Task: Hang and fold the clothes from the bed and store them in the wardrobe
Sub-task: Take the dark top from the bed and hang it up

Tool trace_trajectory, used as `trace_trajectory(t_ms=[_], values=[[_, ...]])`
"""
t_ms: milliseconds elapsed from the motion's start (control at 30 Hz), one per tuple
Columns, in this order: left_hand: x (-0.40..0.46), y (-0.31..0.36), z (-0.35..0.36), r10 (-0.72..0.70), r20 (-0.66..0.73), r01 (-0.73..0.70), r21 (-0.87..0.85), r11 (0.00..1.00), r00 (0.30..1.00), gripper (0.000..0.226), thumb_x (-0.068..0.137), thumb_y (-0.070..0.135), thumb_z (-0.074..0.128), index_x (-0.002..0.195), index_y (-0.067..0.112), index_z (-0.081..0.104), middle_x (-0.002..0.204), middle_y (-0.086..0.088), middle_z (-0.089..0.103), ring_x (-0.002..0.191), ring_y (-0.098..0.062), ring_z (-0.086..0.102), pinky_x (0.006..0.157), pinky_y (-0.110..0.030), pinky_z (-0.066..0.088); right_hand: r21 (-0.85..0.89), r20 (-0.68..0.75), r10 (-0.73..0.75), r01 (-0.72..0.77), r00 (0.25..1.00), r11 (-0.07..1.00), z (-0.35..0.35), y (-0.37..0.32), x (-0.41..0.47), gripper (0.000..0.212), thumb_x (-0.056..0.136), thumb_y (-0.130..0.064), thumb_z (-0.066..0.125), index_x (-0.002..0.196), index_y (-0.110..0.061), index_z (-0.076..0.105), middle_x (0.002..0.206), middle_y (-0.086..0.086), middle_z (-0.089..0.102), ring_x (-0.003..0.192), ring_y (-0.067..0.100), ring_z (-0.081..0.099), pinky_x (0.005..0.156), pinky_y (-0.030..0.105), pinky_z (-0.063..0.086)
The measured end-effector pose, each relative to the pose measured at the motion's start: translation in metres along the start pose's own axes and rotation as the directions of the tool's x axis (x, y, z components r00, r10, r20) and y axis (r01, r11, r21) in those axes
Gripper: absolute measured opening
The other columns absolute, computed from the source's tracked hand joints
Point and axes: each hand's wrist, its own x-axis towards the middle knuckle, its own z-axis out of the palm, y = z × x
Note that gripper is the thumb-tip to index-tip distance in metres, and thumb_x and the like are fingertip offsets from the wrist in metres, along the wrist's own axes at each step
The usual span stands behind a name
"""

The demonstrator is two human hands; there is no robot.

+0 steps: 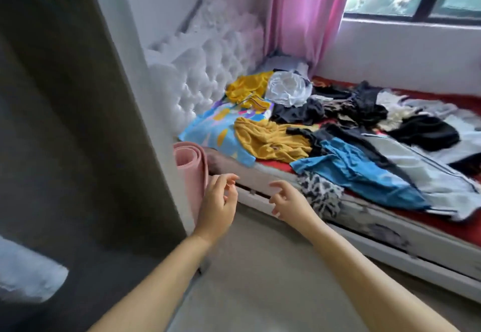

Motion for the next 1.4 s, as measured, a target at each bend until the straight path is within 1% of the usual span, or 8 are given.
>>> trace_trajectory(t_ms=[100,267,433,767,933,1100,1300,1400], values=[[-0.003,0.027,0.095,0.004,0.209,-0.001,-0.016,1.0,0.978,0.021,0.097,0.004,0.049,0.114,0.007,0.061,0.11,-0.006,0.056,0.09,-0.011,0.054,0.078,-0.004,0.038,0.004,-0.086,0.127,-0.127,0.988,0.992,-0.076,0.071,-0.016,0.03,0.098,-0.017,0.04,0.124,-0.025,0.052,0.09,0.002,0.063,0.068,0.014,0.062,0.059,0.028,0.05],[-0.006,0.054,0.197,0.003,0.427,0.006,-0.021,1.0,0.904,0.024,0.097,0.008,0.049,0.119,0.01,0.059,0.111,-0.005,0.055,0.097,-0.015,0.055,0.085,-0.028,0.046,0.034,-0.181,0.26,-0.258,0.949,0.966,-0.162,0.145,-0.039,0.03,0.101,-0.018,0.038,0.127,-0.023,0.051,0.095,0.0,0.062,0.071,0.01,0.062,0.061,0.023,0.049],[0.013,0.064,0.268,-0.013,0.552,0.008,0.012,1.0,0.834,0.026,0.098,0.011,0.047,0.122,0.012,0.056,0.112,-0.003,0.052,0.103,-0.015,0.053,0.088,-0.026,0.045,0.096,-0.231,0.363,-0.35,0.903,0.932,-0.209,0.193,-0.038,0.031,0.101,-0.015,0.036,0.129,-0.019,0.049,0.092,-0.001,0.059,0.07,0.01,0.062,0.063,0.023,0.048],[0.089,0.039,0.394,-0.069,0.721,-0.025,0.119,0.993,0.689,0.029,0.098,0.017,0.045,0.126,0.015,0.053,0.112,-0.002,0.052,0.101,-0.016,0.053,0.086,-0.029,0.045,0.091,-0.242,0.531,-0.526,0.812,0.846,-0.263,0.269,0.035,0.039,0.099,-0.017,0.036,0.138,-0.021,0.043,0.102,-0.001,0.059,0.084,0.017,0.064,0.067,0.029,0.052],[0.156,0.029,0.463,-0.086,0.826,-0.115,0.179,0.977,0.556,0.035,0.098,0.02,0.044,0.133,0.016,0.048,0.117,-0.005,0.054,0.101,-0.017,0.053,0.087,-0.031,0.047,0.027,-0.312,0.623,-0.648,0.718,0.761,-0.306,0.304,0.085,0.045,0.098,-0.015,0.037,0.142,-0.018,0.037,0.131,0.01,0.05,0.087,0.02,0.059,0.073,0.033,0.05],[0.192,0.028,0.529,-0.158,0.896,-0.124,0.228,0.966,0.416,0.036,0.099,0.019,0.043,0.135,0.015,0.045,0.116,-0.005,0.053,0.091,-0.013,0.055,0.078,-0.029,0.047,0.039,-0.306,0.709,-0.736,0.635,0.676,-0.342,0.344,0.11,0.047,0.098,-0.014,0.04,0.145,-0.014,0.036,0.132,0.014,0.047,0.095,0.026,0.057,0.077,0.033,0.047],[0.2,0.042,0.622,-0.189,0.948,-0.149,0.231,0.961,0.255,0.037,0.1,0.02,0.042,0.137,0.014,0.043,0.126,-0.008,0.05,0.113,-0.024,0.051,0.095,-0.037,0.044,0.063,-0.224,0.802,-0.813,0.554,0.579,-0.387,0.41,0.131,0.046,0.099,-0.017,0.039,0.145,-0.014,0.035,0.138,0.013,0.045,0.092,0.02,0.051,0.079,0.031,0.044],[0.199,0.045,0.685,-0.253,0.936,-0.129,0.29,0.948,0.247,0.038,0.098,0.019,0.043,0.135,0.012,0.045,0.127,-0.012,0.05,0.116,-0.027,0.049,0.097,-0.037,0.043,0.059,-0.15,0.834,-0.837,0.531,0.544,-0.418,0.456,0.155,0.045,0.099,-0.016,0.039,0.144,-0.013,0.037,0.141,0.014,0.044,0.099,0.024,0.053,0.082,0.031,0.044]])
